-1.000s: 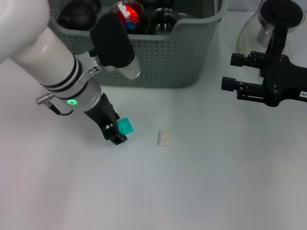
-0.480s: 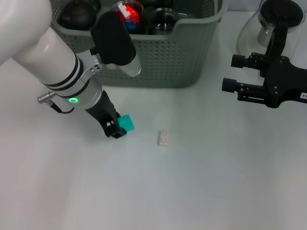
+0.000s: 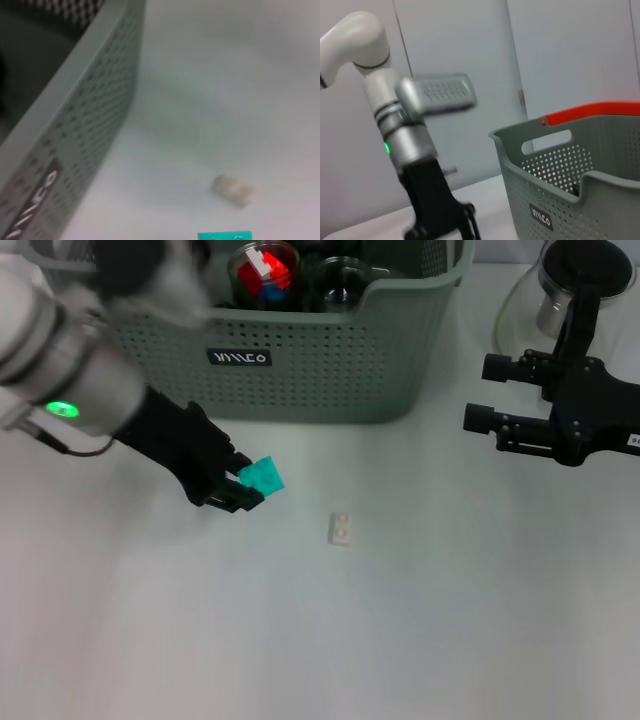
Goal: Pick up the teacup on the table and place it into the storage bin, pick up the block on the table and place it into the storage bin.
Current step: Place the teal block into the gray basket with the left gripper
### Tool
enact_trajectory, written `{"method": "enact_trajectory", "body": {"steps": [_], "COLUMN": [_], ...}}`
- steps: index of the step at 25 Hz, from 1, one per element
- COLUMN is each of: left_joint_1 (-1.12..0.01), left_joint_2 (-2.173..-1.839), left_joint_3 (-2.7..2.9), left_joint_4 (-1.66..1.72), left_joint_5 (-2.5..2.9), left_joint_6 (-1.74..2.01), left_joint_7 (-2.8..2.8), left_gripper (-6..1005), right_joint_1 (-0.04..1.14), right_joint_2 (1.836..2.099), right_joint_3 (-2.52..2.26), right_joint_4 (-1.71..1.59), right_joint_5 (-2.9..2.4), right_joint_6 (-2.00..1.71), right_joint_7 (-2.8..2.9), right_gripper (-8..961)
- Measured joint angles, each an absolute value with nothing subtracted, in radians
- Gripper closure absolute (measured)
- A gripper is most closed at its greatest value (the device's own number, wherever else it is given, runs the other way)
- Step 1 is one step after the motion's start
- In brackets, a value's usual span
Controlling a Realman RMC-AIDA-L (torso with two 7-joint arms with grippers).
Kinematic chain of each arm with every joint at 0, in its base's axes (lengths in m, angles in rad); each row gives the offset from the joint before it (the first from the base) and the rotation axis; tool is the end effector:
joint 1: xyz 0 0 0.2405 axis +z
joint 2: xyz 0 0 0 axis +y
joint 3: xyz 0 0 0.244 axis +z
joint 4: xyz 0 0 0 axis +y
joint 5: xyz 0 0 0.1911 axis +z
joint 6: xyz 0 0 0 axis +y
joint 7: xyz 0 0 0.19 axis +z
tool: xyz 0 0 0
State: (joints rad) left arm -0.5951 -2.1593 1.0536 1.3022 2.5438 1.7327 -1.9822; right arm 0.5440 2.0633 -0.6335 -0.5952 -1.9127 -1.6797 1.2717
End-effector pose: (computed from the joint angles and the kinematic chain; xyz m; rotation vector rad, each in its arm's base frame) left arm -0.1994 0.3172 -0.0311 -2.9239 -0.5804 0.3171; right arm 0.2012 0.3191 -0.0206 -2.7173 0.4783 0.9260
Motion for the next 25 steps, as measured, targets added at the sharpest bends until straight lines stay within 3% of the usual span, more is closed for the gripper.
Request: {"method": "enact_trajectory", "body": {"steps": [4,7,10,12,18,20,25], "left_joint_1": [-0.637,-0.649,-0.645,-0.648,-0.699,-0.729,-0.810], "left_joint_2": [-2.115,-2.033,-1.982,-1.972,-1.983,-1.967,-1.882], "left_joint_3": [0.806,0.668,0.602,0.550,0.470,0.512,0.700], "left_joint_4": [1.202,1.029,0.864,0.803,0.826,0.861,0.892], "left_joint_5": [2.421,2.250,2.049,1.952,1.787,1.800,1.947], "left_joint_6": [1.907,1.989,1.980,1.955,1.769,1.660,1.437], "left_joint_7": [-1.848,-1.780,-1.746,-1.753,-1.967,-2.063,-2.293], "left_gripper": [593,592,592,592,593,593,593], "right_joint_1": [0.544,0.543,0.543,0.542,0.541,0.541,0.541], "right_joint_2": [2.066,2.066,2.067,2.067,2.066,2.067,2.069], "right_joint_3": [-0.634,-0.634,-0.634,-0.634,-0.634,-0.633,-0.634], "right_joint_4": [-0.595,-0.595,-0.595,-0.595,-0.596,-0.598,-0.599], "right_joint_5": [-1.913,-1.913,-1.913,-1.913,-1.913,-1.913,-1.913], "right_joint_6": [-1.680,-1.680,-1.680,-1.680,-1.683,-1.683,-1.684], "right_joint_7": [1.273,1.275,1.274,1.273,1.275,1.275,1.272], "right_gripper": [192,192,193,193,193,193,193]}}
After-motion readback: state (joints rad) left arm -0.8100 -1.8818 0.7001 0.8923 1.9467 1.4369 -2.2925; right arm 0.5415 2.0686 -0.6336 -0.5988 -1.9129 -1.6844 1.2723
